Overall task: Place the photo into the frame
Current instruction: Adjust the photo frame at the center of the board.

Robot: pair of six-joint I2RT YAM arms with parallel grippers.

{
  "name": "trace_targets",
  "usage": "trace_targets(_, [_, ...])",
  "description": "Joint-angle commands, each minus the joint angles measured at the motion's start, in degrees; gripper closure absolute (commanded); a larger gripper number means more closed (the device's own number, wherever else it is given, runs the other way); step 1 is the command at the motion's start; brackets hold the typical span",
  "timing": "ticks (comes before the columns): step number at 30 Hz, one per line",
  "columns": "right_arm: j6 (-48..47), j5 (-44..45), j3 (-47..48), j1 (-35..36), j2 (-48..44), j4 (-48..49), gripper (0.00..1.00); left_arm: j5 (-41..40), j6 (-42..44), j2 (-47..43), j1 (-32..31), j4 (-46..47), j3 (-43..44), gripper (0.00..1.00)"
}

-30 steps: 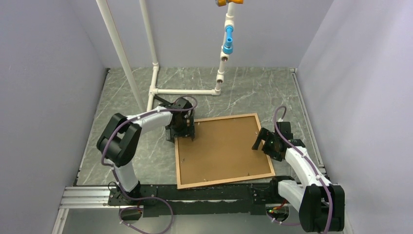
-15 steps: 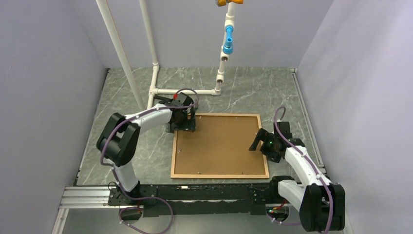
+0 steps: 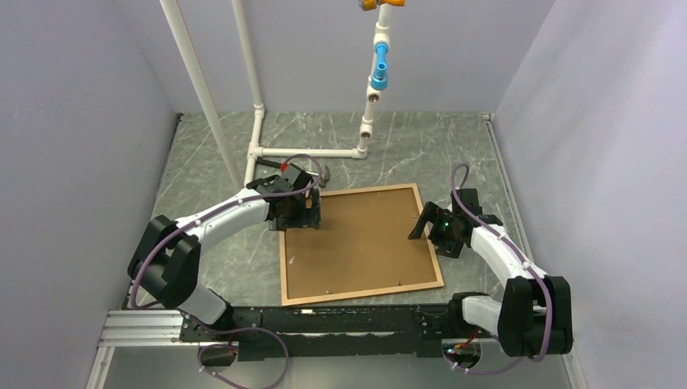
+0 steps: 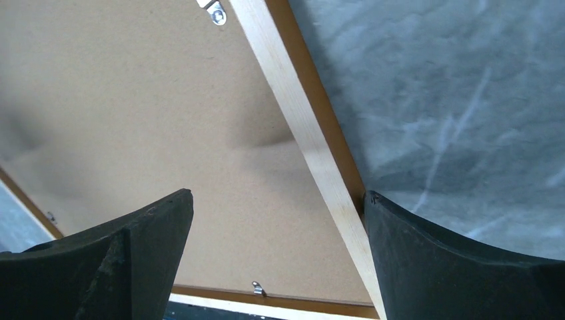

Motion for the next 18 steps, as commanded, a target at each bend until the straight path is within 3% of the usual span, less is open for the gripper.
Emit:
trace_targets(1, [1.68,-6.54,1.33,0.64,-2.13,4.12,0.0,-1.81,0.16,-0.77,-1.03,-3.04,2.11,0.01])
trace_targets(6, [1.99,-7.59,-1.34,0.66,-4.47,3.93,0.0,-4.57,-1.53,-1.1,-1.14,-6.14,-0.42,0.01])
trace_targets(12, [2.06,-8.21,-3.89,0.61,-5.43,4.17,0.0,-3.14,-5.59,-10.35,-1.11,-3.77,-11.04,0.01])
trace_targets(18, [2.08,-6.33,-2.99,0.61,-5.11,4.34,0.0,-6.38,-8.47,-16.7,-0.83,-8.75,-13.82,0.01])
